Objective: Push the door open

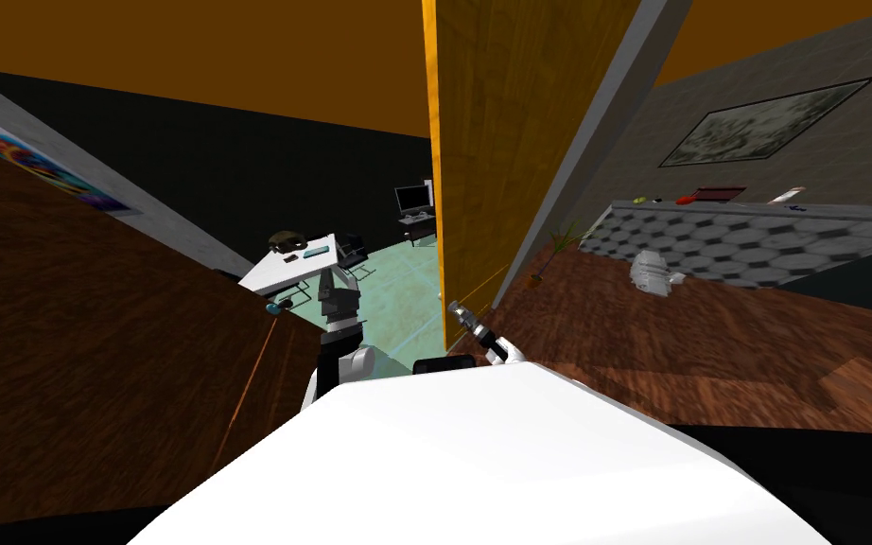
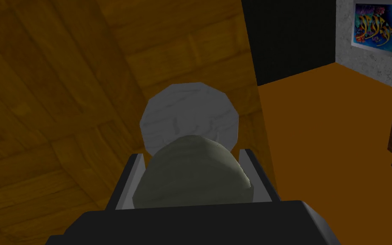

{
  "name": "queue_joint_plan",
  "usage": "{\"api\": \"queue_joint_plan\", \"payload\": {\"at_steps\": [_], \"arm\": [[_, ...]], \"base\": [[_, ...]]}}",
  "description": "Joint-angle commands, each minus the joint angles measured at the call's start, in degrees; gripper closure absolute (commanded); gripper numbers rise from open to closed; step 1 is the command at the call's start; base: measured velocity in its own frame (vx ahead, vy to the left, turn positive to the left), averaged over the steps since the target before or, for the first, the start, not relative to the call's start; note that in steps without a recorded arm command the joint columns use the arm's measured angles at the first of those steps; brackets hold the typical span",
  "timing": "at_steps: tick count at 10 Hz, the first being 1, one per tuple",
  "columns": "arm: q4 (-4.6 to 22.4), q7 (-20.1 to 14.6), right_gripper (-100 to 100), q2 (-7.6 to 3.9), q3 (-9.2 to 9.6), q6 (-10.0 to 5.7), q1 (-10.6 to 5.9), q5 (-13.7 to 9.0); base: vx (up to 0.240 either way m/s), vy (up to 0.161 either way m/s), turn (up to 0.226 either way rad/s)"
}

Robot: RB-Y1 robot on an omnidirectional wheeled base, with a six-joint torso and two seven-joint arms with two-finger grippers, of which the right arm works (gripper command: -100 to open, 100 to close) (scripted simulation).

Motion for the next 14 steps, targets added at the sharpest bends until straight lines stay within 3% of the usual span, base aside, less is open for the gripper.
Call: {"api": "queue_joint_plan", "payload": {"at_steps": [1,14], "arm": [[0.13,-2.35,100,-0.02,0.01,0.00,-0.59,-0.79],[1.48,-20.03,100,0.75,2.69,0.75,-1.95,-6.10]], "base": [[0.033,0.019,-0.021],[0.037,0.024,-0.029]]}}
